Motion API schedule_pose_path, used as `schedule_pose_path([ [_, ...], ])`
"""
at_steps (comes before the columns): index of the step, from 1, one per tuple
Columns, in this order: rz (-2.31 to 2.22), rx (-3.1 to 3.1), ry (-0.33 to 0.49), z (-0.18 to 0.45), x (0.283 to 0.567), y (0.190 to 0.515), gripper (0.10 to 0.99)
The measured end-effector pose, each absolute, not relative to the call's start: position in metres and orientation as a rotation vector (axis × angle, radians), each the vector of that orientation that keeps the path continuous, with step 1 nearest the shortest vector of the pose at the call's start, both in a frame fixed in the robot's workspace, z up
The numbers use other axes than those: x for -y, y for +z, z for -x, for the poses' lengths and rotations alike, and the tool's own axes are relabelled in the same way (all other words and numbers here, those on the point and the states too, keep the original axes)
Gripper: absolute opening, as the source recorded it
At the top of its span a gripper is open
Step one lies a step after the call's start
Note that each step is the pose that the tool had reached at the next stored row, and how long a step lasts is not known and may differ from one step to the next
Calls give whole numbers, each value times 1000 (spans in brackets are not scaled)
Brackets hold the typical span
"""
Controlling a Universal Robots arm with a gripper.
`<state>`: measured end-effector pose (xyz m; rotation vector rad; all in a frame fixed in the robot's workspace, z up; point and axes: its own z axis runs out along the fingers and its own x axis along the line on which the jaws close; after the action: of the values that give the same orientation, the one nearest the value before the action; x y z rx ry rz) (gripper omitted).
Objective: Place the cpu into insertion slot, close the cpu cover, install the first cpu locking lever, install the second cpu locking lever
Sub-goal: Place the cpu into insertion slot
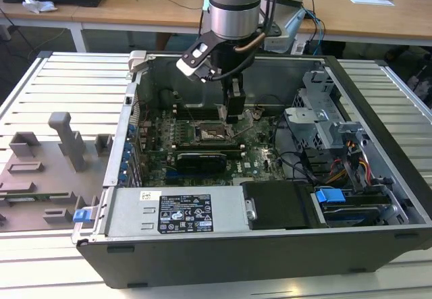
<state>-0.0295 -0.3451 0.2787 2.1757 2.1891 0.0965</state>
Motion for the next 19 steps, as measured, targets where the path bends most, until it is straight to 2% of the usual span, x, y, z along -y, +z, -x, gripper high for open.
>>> schedule_pose_path([
  [12,-2201,-2186,72,30,345,278,541],
  [19,-2200,-2185,73,55,345,278,541],
])
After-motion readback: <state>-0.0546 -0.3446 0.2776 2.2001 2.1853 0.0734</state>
